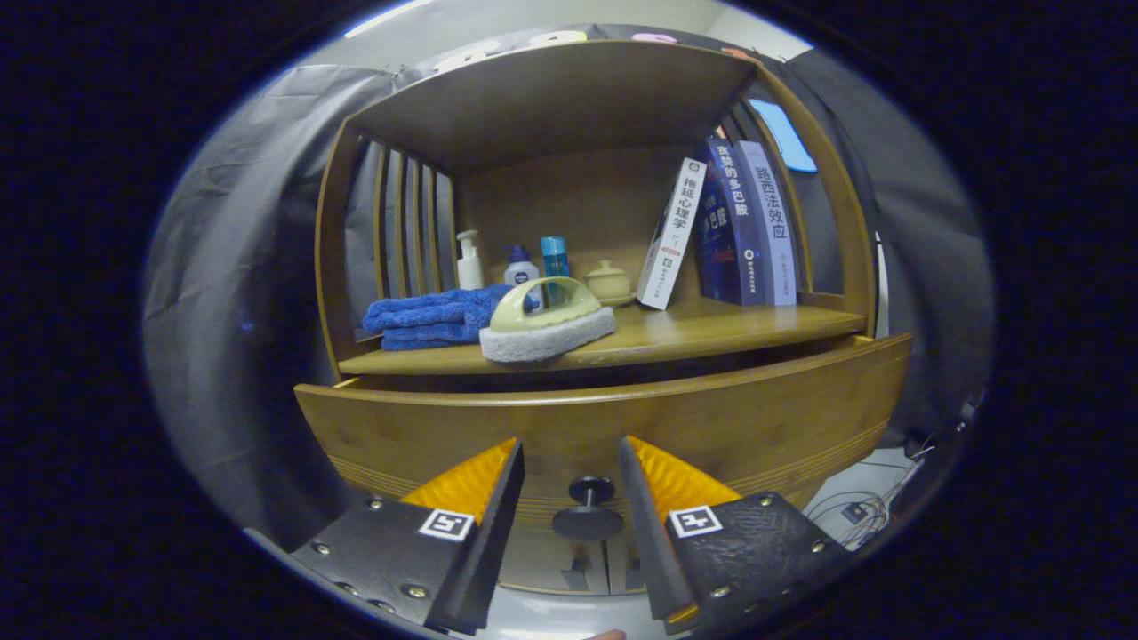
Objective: Pull open the drawer, take out the items inside it, and place them on the countertop above the cabinet.
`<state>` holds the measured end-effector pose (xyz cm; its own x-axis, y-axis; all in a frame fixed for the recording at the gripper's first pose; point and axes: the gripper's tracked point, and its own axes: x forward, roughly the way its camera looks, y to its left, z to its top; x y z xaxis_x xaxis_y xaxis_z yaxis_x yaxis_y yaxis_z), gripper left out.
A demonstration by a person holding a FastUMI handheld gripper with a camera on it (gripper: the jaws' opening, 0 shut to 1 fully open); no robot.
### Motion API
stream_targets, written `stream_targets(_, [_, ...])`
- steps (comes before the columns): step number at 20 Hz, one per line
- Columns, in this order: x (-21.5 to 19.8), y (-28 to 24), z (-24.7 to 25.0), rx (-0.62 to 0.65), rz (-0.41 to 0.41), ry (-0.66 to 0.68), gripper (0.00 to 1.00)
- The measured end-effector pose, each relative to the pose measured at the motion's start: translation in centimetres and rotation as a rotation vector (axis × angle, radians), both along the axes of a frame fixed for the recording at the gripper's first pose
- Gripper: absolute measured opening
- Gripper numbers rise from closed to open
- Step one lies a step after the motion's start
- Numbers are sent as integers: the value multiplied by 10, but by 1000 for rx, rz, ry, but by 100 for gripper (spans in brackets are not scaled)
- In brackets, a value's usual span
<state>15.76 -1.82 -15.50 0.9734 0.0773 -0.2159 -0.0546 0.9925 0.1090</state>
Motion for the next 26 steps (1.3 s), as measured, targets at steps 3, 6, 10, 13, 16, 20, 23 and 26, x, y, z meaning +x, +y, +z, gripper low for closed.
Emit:
stream_targets(3, [8,0,0,2,9,3,65])
stream_targets(6, [16,0,-1,12,13,-2,65])
stream_targets(10, [24,0,-2,29,6,-8,65])
stream_targets(13, [32,0,-2,44,-4,-11,65])
stream_targets(16, [39,1,-2,44,-11,-6,65])
stream_targets(20, [43,2,-2,75,0,-24,65])
stream_targets(23, [43,3,-2,111,5,-41,65])
stream_targets(26, [42,6,1,140,12,-40,66])
